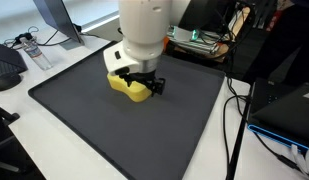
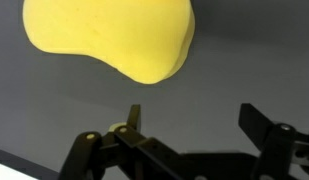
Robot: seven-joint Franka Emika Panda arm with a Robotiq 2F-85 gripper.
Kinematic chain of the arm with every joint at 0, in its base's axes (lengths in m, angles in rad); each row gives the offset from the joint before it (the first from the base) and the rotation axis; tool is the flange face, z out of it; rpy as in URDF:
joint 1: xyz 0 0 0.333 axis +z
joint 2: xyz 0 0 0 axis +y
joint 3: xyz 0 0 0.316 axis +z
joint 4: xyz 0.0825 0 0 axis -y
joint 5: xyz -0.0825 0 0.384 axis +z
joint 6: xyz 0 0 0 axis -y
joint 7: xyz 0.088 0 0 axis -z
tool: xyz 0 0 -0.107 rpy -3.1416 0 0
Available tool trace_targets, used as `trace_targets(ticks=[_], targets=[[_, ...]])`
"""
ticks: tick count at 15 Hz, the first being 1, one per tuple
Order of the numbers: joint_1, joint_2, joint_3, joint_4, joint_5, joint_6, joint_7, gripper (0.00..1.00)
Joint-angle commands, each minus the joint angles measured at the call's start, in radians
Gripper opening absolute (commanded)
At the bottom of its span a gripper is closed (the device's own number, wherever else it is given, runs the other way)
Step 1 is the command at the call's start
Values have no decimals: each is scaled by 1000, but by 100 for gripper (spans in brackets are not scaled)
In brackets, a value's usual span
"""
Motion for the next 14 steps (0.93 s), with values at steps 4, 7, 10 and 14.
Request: trace_targets(ticks=[4, 7, 10, 14], targets=[[-137, -125, 15, -180, 168, 178, -157, 100], [-196, -168, 20, -241, 258, 221, -247, 100], [-240, -195, 22, -276, 328, 228, -333, 100], [-287, -226, 23, -325, 397, 254, -443, 100]])
